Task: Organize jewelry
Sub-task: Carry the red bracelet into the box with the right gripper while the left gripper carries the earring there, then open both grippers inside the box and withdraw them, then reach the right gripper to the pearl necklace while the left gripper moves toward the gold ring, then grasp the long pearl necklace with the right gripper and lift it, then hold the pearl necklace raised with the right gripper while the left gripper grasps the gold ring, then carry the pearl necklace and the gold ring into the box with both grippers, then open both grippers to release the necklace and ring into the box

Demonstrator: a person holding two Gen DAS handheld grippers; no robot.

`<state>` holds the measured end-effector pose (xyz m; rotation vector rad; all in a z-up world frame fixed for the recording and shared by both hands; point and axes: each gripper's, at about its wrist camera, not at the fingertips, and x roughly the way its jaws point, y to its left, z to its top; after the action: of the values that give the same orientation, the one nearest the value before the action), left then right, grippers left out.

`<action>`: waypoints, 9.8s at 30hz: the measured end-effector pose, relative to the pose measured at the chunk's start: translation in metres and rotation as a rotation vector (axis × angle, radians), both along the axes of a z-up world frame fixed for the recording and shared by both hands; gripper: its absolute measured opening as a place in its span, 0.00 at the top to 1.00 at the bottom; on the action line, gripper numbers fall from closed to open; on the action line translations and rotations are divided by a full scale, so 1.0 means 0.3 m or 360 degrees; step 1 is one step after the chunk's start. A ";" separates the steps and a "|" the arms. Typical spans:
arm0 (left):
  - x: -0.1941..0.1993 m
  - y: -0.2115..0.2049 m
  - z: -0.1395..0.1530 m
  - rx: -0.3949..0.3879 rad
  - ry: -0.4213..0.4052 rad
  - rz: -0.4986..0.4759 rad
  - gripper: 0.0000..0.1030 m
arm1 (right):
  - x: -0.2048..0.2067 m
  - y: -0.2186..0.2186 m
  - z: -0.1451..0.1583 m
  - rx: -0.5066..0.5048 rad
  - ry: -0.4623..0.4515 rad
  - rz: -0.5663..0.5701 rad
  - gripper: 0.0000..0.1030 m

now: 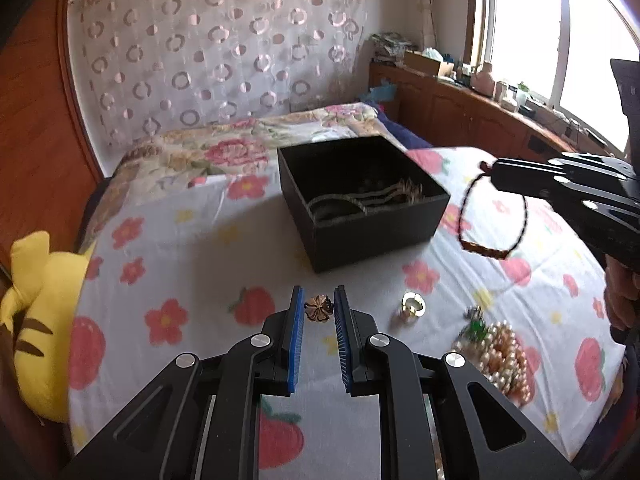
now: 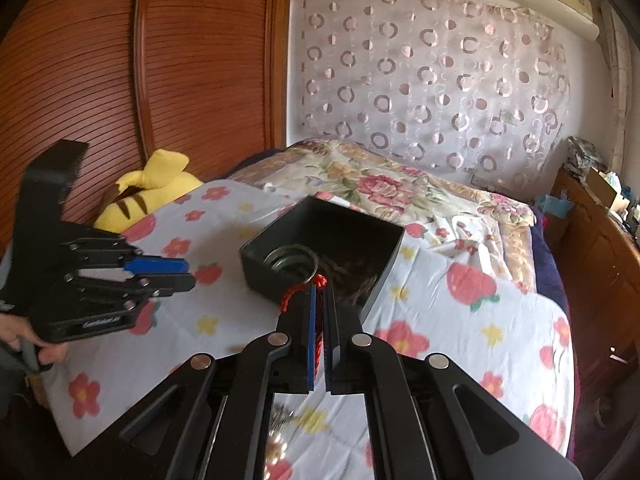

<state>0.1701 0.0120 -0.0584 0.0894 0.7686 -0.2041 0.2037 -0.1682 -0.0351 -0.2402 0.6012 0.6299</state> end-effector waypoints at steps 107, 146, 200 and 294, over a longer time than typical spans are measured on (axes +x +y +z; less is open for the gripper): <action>-0.312 0.040 -0.123 -0.0200 0.0037 0.0046 0.43 | -0.232 -0.052 -0.283 -0.0116 0.0415 0.0069 0.93; -0.019 -0.151 -0.114 -0.0093 0.0164 -0.0150 0.66 | -0.320 -0.249 0.228 0.0016 -0.0308 -0.0110 0.95; 0.081 -0.266 -0.146 0.0092 0.0249 -0.0323 0.93 | -0.165 -0.168 0.409 0.0005 -0.0440 -0.0110 0.95; 0.195 -0.082 0.031 -0.0043 -0.0035 -0.0122 0.62 | 0.153 0.041 0.071 -0.0084 -0.0004 -0.0016 0.79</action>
<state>0.2285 -0.0127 -0.0491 0.0954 0.7407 -0.2862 0.2496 -0.1558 -0.0139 -0.2874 0.6169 0.6045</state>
